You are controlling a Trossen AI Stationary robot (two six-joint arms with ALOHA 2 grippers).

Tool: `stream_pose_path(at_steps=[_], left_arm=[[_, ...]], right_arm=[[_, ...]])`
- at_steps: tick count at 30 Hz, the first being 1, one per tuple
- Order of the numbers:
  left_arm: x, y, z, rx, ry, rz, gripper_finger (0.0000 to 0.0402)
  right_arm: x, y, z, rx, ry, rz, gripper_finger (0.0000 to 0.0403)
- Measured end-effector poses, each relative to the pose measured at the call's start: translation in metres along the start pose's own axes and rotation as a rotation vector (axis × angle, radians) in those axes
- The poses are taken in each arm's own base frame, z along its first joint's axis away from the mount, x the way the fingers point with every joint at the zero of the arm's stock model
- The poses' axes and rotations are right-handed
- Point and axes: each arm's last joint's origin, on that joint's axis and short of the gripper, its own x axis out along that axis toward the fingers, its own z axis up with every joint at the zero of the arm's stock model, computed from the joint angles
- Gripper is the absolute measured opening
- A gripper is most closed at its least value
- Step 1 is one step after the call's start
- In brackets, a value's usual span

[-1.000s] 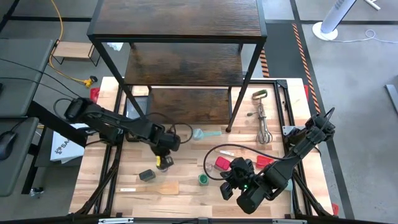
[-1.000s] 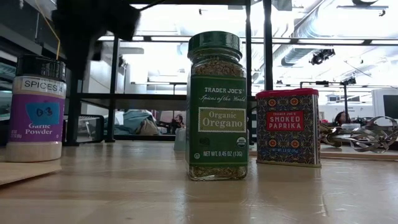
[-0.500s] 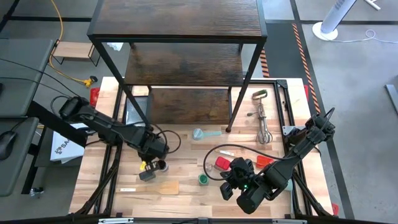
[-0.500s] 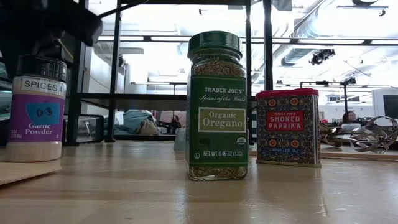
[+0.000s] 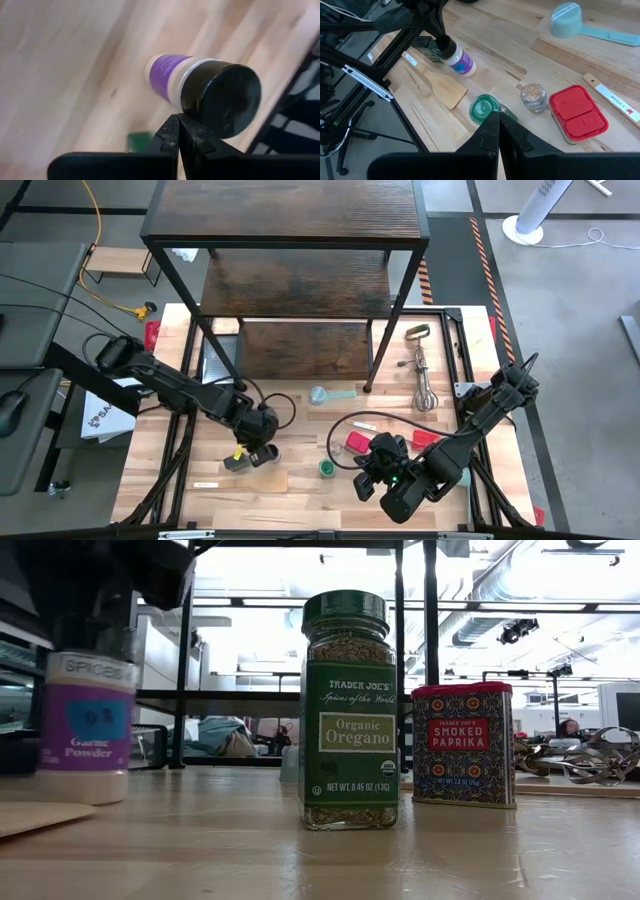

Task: Shelf spices
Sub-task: Move the purple seasoning bottle to the bottom center of the table

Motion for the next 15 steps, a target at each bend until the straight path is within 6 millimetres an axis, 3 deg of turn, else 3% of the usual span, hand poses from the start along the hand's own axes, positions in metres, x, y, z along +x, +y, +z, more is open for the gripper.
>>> stream_pose_path(at_steps=[10,15], left_arm=[[0.021,-0.029,0.015,-0.015,-0.074,-0.24,0.0],[0.008,-0.031,0.024,-0.008,-0.148,-0.277,0.0]], right_arm=[[0.0,0.0,0.0,0.0,-0.013,-0.001,0.0],[0.001,0.001,-0.001,0.009,0.064,0.007,0.0]])
